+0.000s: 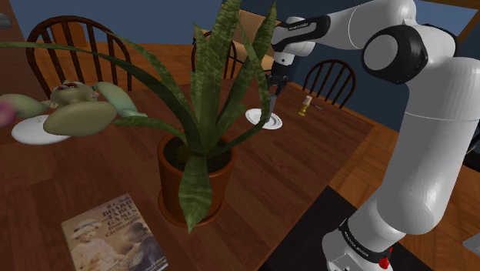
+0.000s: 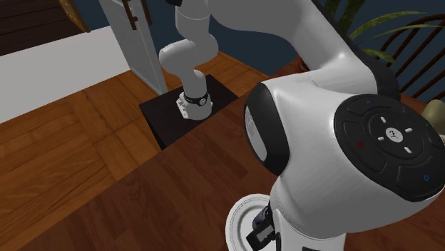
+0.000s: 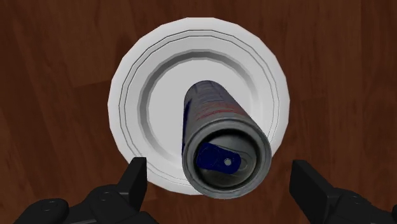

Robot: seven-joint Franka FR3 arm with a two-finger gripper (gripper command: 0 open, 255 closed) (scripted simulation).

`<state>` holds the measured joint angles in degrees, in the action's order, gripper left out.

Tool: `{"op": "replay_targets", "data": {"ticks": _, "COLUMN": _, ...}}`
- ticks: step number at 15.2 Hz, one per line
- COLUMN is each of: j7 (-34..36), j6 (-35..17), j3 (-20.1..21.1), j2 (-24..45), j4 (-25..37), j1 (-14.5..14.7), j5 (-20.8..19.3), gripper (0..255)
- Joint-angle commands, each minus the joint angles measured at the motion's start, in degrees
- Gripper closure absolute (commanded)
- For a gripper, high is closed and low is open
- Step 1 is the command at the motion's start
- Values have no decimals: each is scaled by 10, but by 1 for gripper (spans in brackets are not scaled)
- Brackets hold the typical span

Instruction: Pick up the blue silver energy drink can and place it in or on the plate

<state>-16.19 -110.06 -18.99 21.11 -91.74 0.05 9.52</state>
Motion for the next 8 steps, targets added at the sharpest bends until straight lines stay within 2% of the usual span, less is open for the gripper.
{"op": "replay_targets", "data": {"ticks": 1, "j7": 1, "j6": 29, "j3": -2, "j2": -4, "j4": 25, "j1": -2, "j5": -3, "gripper": 0}}
{"op": "replay_targets", "data": {"ticks": 3, "j7": 3, "j6": 61, "j3": -3, "j2": -8, "j4": 54, "j1": -4, "j5": -5, "gripper": 0}}
{"op": "replay_targets", "data": {"ticks": 8, "j7": 3, "j6": 61, "j3": -3, "j2": -8, "j4": 54, "j1": -4, "j5": -5, "gripper": 0}}
